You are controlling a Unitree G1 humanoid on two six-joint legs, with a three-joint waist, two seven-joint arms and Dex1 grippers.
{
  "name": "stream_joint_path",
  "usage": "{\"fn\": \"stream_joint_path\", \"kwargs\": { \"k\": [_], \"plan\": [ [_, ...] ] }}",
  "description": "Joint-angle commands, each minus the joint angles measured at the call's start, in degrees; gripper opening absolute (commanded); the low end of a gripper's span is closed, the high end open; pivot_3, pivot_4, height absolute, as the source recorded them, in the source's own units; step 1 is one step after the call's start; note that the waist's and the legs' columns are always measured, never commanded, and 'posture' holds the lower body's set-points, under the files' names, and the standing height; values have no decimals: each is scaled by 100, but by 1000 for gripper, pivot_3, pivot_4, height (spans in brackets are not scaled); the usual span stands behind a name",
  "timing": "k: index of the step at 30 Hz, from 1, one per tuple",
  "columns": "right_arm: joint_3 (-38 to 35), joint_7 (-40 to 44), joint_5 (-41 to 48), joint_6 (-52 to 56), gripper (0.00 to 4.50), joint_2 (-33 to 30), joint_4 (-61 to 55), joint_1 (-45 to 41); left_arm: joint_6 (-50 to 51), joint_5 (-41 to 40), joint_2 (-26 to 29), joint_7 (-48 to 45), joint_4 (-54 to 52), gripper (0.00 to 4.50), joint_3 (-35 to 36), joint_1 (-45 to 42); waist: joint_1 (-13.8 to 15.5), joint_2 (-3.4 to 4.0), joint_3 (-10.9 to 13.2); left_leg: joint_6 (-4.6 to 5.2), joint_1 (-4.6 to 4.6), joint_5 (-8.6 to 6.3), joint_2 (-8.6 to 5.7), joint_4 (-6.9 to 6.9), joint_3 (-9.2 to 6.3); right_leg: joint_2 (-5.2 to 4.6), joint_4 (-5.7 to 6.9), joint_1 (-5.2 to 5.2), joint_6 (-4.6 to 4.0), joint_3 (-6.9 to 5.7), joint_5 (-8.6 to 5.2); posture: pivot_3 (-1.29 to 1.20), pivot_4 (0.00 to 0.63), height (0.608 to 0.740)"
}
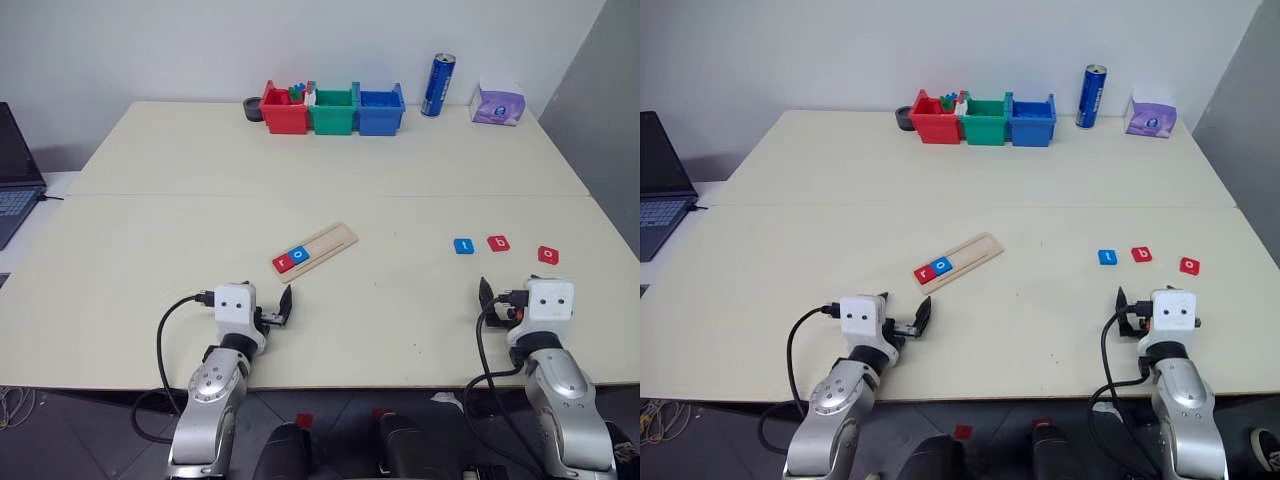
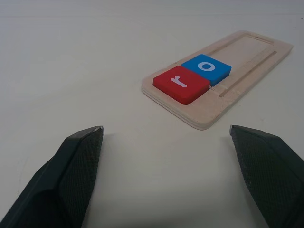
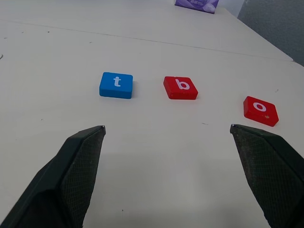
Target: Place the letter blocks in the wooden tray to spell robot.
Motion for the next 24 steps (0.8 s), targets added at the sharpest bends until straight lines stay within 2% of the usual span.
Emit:
{"fn": "stream_joint_path", "kwargs": {
  "k": [1, 24],
  "plan": [
    [-30, -19, 14, -31, 4475, 7, -267, -46, -25, -2, 3, 1, -258, 4500, -36, -2, 0, 0, 0, 0, 0, 0, 0, 0, 0, 1, 0, 0, 0, 0, 0, 0, 150, 740],
    [-35, -154, -53, -96, 4475, 100, -161, -169, -434, -94, 58, -241, 97, 4500, 91, -105, 0, 0, -1, 0, 0, 0, 0, 0, 1, 4, -1, 0, -1, 0, 1, 0, 150, 740]
  ]
}}
